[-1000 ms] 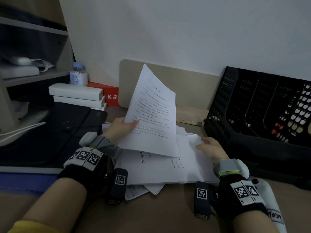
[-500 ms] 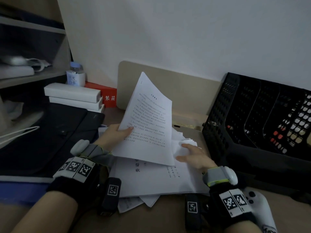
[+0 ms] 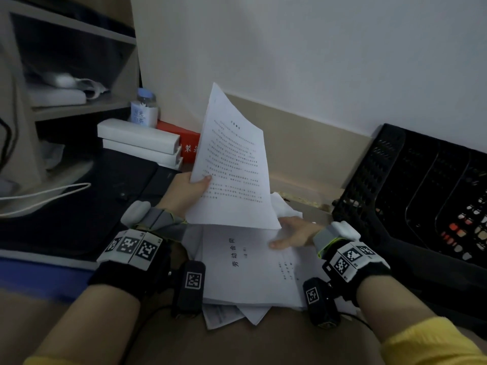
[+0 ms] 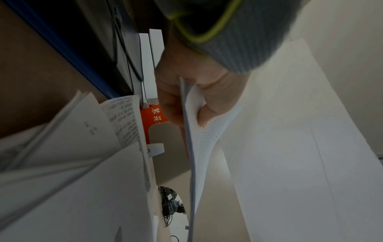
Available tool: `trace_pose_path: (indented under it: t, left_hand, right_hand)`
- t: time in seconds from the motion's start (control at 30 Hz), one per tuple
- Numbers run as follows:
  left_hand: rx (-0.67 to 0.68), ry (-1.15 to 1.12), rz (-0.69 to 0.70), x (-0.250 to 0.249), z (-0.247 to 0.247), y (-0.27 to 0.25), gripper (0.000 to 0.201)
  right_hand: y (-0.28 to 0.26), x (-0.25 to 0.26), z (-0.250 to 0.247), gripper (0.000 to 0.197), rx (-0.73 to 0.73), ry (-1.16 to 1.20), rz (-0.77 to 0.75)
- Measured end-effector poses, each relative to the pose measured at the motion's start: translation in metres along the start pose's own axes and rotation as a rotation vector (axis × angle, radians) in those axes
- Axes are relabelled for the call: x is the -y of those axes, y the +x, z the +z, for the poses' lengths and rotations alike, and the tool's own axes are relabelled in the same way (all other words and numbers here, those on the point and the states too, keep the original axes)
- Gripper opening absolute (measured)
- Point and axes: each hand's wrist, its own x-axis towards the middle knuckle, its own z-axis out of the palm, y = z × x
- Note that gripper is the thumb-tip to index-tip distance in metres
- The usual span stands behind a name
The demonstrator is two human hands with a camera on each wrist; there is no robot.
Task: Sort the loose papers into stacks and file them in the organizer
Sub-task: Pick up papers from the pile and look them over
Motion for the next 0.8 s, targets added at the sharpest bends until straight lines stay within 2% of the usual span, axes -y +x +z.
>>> trace_pose_path:
  t: [0.03,0.23,0.37,0.47,0.57,0.6,0.63,0.7,0.73,0.8]
  left_hand:
    - [-0.002,-0.005,-0.001,0.000,-0.001,0.000,0.034]
    - [0.004,-0.033,-0.025,-0.003,-0.005,-0.001,0.037]
    - [0.003,-0.018,-0.014,-0.003,-0.007,0.000,0.036]
    - [-0.007,-0.008,-0.009,-0.003,-0.010,0.000,0.037]
    - [-0.008,0.021,-0.011,-0.003,-0.011,0.001,0.037]
    - [-0.009,0.030,-0.012,-0.004,-0.012,0.001,0.037]
    - [-0.009,0.040,-0.011,-0.004,-0.011,0.001,0.036]
    - [-0.024,0.080,-0.001,-0.003,-0.011,0.002,0.036]
    - [-0.035,0.107,0.008,-0.003,-0.010,0.002,0.035]
    - [-0.061,0.144,0.026,-0.003,-0.009,0.003,0.034]
  right_hand:
    - [0.002,0.003,-0.001,0.126,0.008,-0.042,-0.003]
    - [0.001,0.006,-0.006,0.105,-0.050,-0.073,0.083]
    - [-0.002,0.008,0.005,0.089,-0.260,-0.065,0.150]
    - [0.000,0.008,0.010,0.089,-0.279,-0.001,0.228]
    - [-0.008,0.020,0.004,0.080,-0.384,-0.231,0.244]
    - [-0.009,0.024,0.002,0.081,-0.364,-0.216,0.172]
    - [-0.011,0.026,-0.002,0.086,-0.257,-0.138,0.081]
    - [-0.018,0.031,-0.007,0.105,0.068,-0.096,-0.086]
    - [-0.021,0.031,-0.008,0.111,0.191,-0.137,-0.125]
    - [-0.027,0.034,-0.005,0.111,0.296,-0.216,-0.113]
